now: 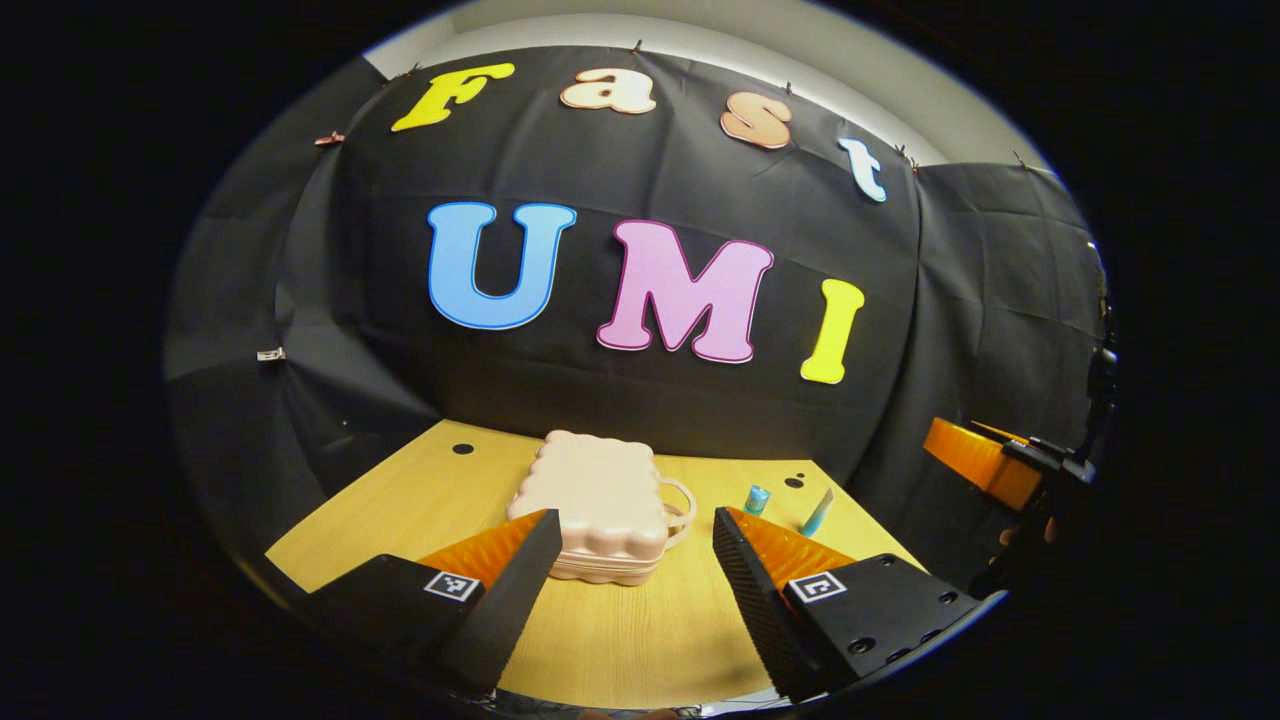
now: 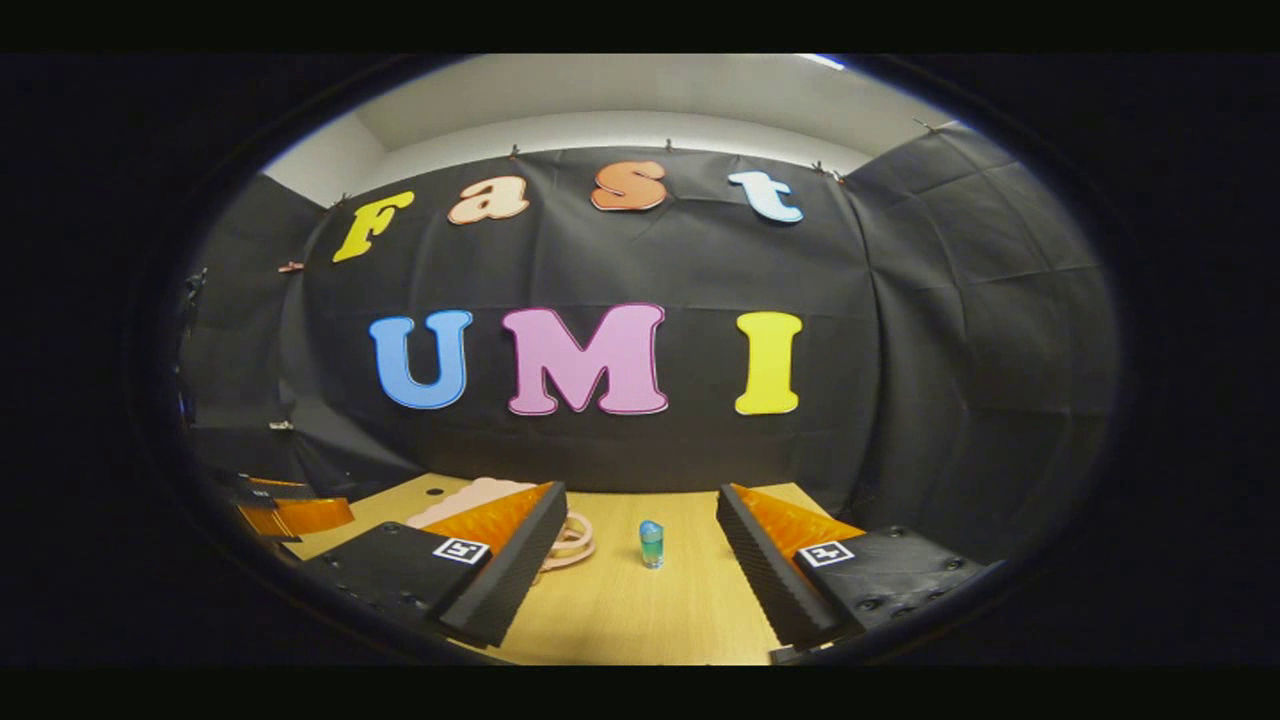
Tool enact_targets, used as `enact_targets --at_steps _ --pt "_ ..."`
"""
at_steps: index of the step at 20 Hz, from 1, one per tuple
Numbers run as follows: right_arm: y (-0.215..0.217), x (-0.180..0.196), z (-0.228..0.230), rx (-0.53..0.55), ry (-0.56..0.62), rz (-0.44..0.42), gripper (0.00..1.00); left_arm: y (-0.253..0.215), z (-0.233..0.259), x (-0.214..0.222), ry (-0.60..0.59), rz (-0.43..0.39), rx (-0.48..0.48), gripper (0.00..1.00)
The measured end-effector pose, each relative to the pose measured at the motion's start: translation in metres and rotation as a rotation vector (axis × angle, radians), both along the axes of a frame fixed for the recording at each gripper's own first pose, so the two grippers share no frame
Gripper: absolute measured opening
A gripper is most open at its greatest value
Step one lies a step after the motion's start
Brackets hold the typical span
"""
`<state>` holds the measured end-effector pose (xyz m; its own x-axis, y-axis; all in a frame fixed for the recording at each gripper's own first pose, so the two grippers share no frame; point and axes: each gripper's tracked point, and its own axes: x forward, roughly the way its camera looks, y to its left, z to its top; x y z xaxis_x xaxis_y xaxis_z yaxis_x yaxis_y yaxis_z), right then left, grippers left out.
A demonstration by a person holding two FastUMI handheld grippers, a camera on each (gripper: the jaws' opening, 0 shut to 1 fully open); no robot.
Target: First open the suitcase, pack the skin care products into it, and then close the suitcase.
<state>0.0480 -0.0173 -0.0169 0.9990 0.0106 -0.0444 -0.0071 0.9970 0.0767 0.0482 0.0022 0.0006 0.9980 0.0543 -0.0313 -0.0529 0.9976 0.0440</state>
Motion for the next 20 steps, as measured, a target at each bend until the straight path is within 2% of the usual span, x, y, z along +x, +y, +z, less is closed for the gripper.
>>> enact_targets --at_steps 1,6,9,10,12,15,17,20 --pt "0.0 0.003 -0.002 -0.002 0.003 0.001 0.99 0.001 -0.001 0.003 0.006 0.003 0.006 0.96" --pt "-0.002 0.013 -0.002 0.005 0.0 0.004 0.96 0.004 0.001 0.012 0.014 0.018 0.022 0.96" --pt "-0.004 0.015 0.001 -0.001 -0.01 0.008 0.96 -0.001 0.001 0.016 0.018 -0.002 0.02 0.96" --pt "-0.007 0.016 0.001 -0.006 -0.013 0.007 0.93 -0.002 0.0 0.019 0.021 -0.007 0.022 0.96" --pt "-0.015 0.019 0.002 -0.015 -0.017 -0.005 0.96 -0.007 0.0 0.028 0.027 -0.026 0.02 0.96" --pt "-0.037 0.025 0.006 -0.014 -0.028 -0.044 0.96 -0.025 0.002 0.054 0.04 -0.063 0.011 0.96" --pt "-0.056 0.033 0.006 -0.022 -0.029 -0.068 0.93 -0.043 0.0 0.088 0.063 -0.093 0.005 0.96" --pt "-0.074 0.045 0.005 -0.039 -0.034 -0.078 0.96 -0.057 -0.01 0.132 0.117 -0.104 -0.027 0.96"
